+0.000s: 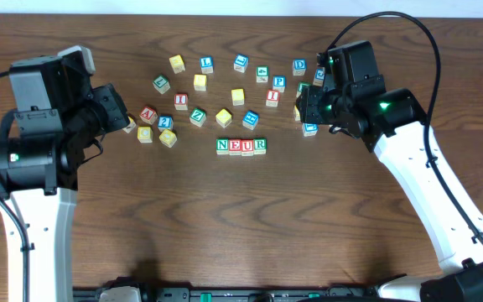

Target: Spell out NEURIPS

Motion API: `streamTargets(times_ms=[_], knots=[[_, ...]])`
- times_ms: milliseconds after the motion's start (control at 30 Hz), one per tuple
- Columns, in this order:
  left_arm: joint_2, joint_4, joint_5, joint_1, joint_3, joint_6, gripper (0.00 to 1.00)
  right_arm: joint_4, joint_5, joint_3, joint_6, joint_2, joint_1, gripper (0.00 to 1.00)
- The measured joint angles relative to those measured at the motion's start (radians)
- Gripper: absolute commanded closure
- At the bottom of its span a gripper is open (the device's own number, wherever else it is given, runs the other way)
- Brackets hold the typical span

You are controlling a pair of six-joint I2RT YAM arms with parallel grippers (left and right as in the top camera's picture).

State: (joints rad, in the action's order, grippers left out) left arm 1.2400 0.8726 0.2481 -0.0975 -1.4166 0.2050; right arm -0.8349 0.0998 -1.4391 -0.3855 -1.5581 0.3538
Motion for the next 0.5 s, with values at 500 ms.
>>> streamTargets(times_ms=[500], knots=[[0.016,0.007,0.0,0.0,0.0,0.0,0.91,0.018,0.002,0.0,0.0,0.0,0.0,0.52]])
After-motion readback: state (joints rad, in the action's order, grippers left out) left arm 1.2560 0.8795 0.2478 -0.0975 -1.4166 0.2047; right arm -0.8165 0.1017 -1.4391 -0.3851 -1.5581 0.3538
